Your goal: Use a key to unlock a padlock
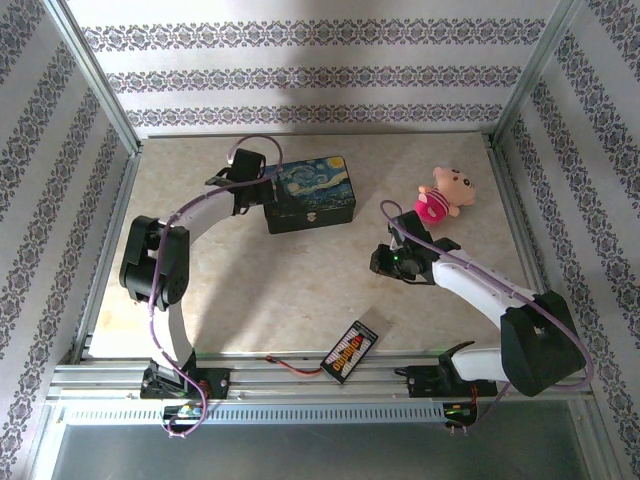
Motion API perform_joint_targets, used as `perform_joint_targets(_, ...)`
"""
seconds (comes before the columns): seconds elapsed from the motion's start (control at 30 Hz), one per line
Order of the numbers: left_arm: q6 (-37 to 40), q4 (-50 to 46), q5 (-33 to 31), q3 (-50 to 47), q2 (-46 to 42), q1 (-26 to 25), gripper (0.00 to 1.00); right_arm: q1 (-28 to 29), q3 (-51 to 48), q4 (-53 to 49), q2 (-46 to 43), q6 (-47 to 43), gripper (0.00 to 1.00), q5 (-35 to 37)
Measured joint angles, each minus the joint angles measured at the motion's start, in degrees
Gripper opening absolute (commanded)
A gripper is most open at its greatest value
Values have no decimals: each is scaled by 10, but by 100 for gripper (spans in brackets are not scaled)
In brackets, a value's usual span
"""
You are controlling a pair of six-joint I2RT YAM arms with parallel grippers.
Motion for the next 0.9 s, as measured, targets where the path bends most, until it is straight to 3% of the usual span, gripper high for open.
perform_joint_targets(0.17, -7, -13, 33, 49, 31, 13, 69, 0, 0, -21, 0, -9, 0, -3)
perform_joint_targets(0.4, -30, -13, 76, 50, 26, 14, 84, 0, 18, -63, 25, -14, 0, -1)
perform_joint_targets(0.6, -46, -10, 99, 0, -37, 18, 100, 11, 73, -90, 88, -27, 0, 10)
perform_joint_targets(0.9, -78, 9, 126, -113, -143, 49, 99, 49, 211, -173, 218, -46, 0, 76)
